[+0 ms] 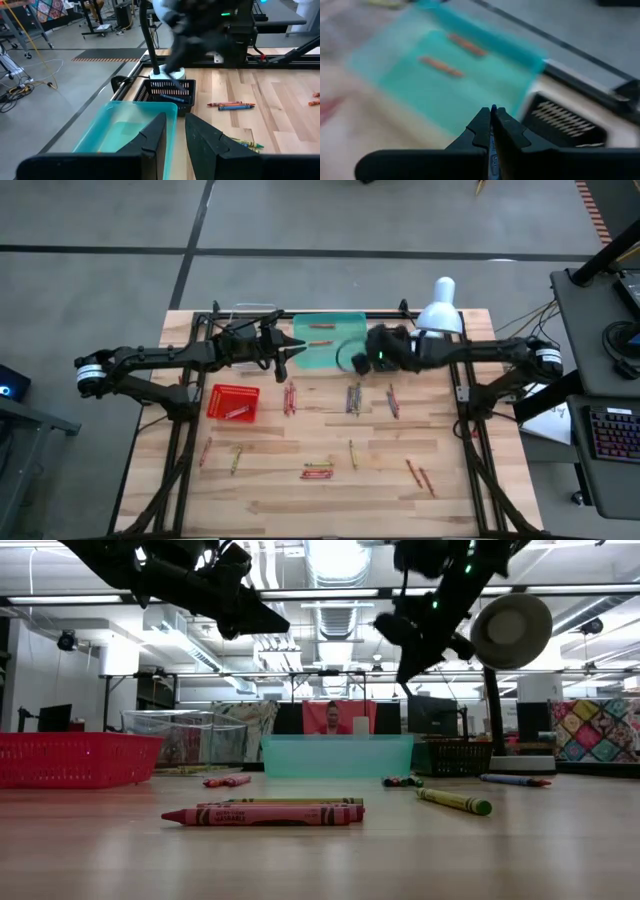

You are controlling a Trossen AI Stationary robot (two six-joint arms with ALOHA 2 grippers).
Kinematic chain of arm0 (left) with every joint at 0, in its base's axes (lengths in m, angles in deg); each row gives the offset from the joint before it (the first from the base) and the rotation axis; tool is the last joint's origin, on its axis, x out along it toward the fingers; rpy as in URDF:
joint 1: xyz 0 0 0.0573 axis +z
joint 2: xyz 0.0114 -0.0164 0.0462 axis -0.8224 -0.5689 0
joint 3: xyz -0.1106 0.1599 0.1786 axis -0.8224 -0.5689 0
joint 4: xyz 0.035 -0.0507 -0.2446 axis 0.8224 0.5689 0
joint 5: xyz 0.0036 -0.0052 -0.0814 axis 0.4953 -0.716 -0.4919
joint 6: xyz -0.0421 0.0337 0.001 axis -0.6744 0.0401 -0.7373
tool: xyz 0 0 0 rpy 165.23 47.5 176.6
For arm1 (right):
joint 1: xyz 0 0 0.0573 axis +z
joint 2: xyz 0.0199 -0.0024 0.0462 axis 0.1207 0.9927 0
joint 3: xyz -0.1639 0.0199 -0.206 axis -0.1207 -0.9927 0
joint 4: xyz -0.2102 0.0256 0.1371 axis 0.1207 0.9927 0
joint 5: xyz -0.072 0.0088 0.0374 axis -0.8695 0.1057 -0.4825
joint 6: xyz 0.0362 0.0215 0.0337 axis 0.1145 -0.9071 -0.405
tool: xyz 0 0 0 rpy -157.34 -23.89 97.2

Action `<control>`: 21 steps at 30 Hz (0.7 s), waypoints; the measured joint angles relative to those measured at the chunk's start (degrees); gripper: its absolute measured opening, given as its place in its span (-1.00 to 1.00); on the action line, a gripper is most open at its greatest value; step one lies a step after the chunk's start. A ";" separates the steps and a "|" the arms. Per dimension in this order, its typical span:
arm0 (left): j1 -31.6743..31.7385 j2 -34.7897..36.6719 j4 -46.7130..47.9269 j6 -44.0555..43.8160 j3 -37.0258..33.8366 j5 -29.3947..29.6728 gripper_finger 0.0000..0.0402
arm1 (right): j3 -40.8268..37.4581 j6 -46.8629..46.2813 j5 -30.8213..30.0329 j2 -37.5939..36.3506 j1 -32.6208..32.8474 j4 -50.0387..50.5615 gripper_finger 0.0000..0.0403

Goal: Sort crayons
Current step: Put the blue crayon into the black bin

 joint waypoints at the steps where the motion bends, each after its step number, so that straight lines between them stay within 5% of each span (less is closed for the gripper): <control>1: 0.00 0.00 0.00 0.00 0.00 0.00 -0.73 | 0.00 0.79 -0.07 0.51 -2.00 -0.06 -0.96; 10: 0.00 0.00 0.00 1.39 0.00 0.06 -0.73 | -0.03 1.62 0.08 8.24 -14.27 0.47 -0.96; 21: 0.17 0.00 0.00 3.06 0.00 2.85 -0.73 | -0.04 1.49 0.28 14.11 -15.45 0.15 -0.95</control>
